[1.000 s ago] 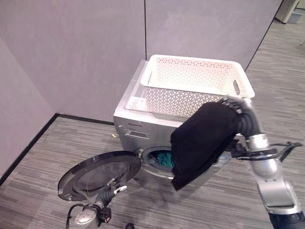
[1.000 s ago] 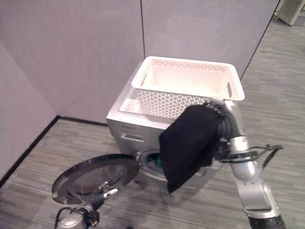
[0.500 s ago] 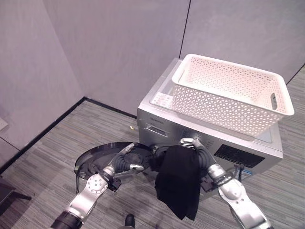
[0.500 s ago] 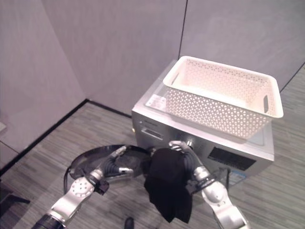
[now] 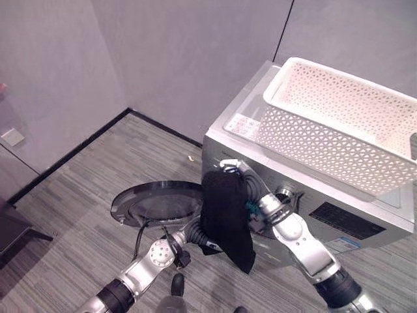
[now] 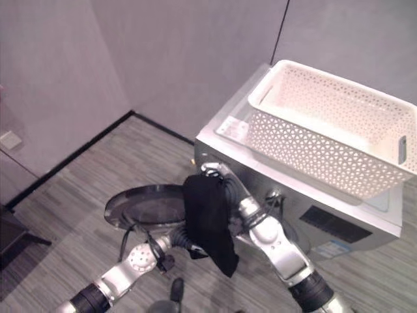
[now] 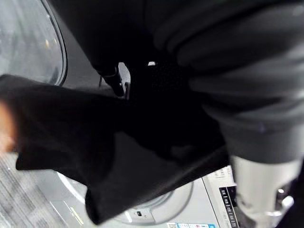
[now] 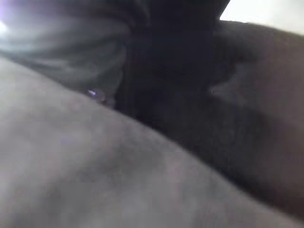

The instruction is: Grab the laundry basket,head to the washer,open it,put in the laundry and shut it.

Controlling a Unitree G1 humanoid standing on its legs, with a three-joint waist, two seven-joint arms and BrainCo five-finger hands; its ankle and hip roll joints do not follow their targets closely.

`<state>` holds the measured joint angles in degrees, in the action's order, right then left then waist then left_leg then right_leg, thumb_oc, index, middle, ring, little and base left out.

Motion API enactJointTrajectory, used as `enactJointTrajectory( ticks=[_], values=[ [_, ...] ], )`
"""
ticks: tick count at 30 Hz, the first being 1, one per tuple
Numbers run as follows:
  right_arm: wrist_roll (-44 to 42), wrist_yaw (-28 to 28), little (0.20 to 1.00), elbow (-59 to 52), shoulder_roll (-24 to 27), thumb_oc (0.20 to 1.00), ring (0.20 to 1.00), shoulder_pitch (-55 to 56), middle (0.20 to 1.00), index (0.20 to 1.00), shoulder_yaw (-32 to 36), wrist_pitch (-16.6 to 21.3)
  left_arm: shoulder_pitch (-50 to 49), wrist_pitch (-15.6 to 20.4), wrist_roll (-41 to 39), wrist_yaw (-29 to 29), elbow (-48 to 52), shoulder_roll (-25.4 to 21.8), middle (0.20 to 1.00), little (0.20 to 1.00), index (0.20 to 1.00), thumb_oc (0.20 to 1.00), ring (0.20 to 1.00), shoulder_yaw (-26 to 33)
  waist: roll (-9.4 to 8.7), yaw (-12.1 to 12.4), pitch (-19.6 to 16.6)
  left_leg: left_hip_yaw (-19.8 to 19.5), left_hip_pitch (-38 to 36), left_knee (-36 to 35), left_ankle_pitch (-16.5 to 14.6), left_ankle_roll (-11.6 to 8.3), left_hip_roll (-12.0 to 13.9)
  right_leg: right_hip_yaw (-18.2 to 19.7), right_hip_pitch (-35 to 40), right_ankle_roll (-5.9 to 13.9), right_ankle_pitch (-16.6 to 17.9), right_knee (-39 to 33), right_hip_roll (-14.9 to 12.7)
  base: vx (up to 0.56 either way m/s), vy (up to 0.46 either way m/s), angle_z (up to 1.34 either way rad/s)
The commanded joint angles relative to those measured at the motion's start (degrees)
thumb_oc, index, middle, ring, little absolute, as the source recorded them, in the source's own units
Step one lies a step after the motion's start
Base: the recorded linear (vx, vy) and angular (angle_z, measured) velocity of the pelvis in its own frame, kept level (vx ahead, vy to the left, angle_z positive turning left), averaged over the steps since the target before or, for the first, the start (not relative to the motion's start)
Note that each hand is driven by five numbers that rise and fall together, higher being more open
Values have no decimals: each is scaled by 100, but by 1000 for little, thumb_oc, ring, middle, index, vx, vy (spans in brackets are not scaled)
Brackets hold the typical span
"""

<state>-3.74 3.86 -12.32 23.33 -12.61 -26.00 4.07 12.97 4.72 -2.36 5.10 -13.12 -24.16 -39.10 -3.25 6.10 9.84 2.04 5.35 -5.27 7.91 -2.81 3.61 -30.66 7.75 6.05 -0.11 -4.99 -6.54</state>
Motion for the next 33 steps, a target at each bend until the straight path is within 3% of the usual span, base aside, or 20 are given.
enactJointTrajectory(
  ticks=[1,6,12,17,18,19,27,28,29,30,31,33],
  values=[
    [-287,299,200,-468,-99,200,200,-141,200,200,236,453,518,80,-69,-346,-528,359,1000,1000,1000,1000,1000,-126,-98,-31,-199,630,390,27,-124,143,200,533,234,-190,-803,156,85,15,-24,30],
    [-311,371,200,-500,-54,200,200,-7,200,200,314,350,892,-51,-507,-584,-965,775,1000,1000,1000,1000,1000,-138,-159,-105,-223,517,432,27,-196,71,175,471,269,-215,-925,185,99,60,-33,25],
    [-461,518,200,-512,-1,200,200,75,200,200,293,367,1728,-76,-1096,-981,-1578,1446,1000,1000,1000,1000,1000,-478,-265,-344,-133,567,586,27,-76,35,224,307,96,-310,-1084,449,164,11,-25,14],
    [-488,609,200,-520,69,200,200,121,200,200,325,398,1864,-24,-1390,-1207,-1655,1527,1000,1000,1000,1000,1000,-413,-309,-419,-42,629,613,27,-63,46,241,223,-10,-318,-1131,617,145,4,-4,8],
    [-469,647,200,-494,78,200,200,96,200,200,340,405,1816,4,-1514,-1248,-1650,1511,235,235,235,235,235,-354,-326,-444,-9,696,596,27,-84,58,264,200,-54,-290,-1116,660,118,1,7,11],
    [-469,650,200,-490,76,200,200,91,200,200,335,407,1816,6,-1517,-1248,-1650,1507,200,200,200,200,200,-351,-328,-442,-8,702,594,27,-86,60,264,207,-59,-288,-1118,667,115,-5,13,4],
    [-518,621,200,-253,107,200,200,120,200,200,361,417,1478,60,-1598,-1342,-1587,1303,200,200,200,200,200,-72,-393,-406,191,975,506,27,-126,126,342,188,-272,-261,-1111,911,31,-15,2,-5],
    [-547,575,269,-212,120,269,269,197,269,269,364,409,1368,76,-1621,-1338,-1553,1272,200,200,200,200,200,-14,-397,-386,208,972,509,27,-128,127,337,177,-265,-263,-1117,905,30,-12,-15,-16],
    [-565,534,482,-182,145,482,482,295,482,482,356,404,1266,86,-1628,-1329,-1517,1245,200,200,200,200,200,34,-396,-369,222,967,513,27,-126,124,333,164,-255,-265,-1114,887,30,-5,-13,-14],
    [-566,532,827,-184,146,827,827,305,827,827,355,406,1253,84,-1627,-1329,-1510,1242,200,200,200,200,200,33,-396,-370,215,966,512,27,-126,124,333,163,-252,-265,-1112,884,31,-10,-20,-10],
    [-624,444,1000,-92,184,1000,1000,471,1000,1000,314,384,1087,103,-1660,-1327,-1499,1210,200,200,200,200,200,97,-393,-340,247,955,524,27,-114,116,334,127,-242,-277,-1118,864,44,0,0,0],
    [-682,400,1000,-14,190,1000,1000,556,1000,1000,285,376,996,105,-1684,-1304,-1514,1211,200,200,200,200,200,126,-387,-334,245,958,528,27,-111,110,334,107,-224,-280,-1116,831,57,0,0,0]
  ],
)
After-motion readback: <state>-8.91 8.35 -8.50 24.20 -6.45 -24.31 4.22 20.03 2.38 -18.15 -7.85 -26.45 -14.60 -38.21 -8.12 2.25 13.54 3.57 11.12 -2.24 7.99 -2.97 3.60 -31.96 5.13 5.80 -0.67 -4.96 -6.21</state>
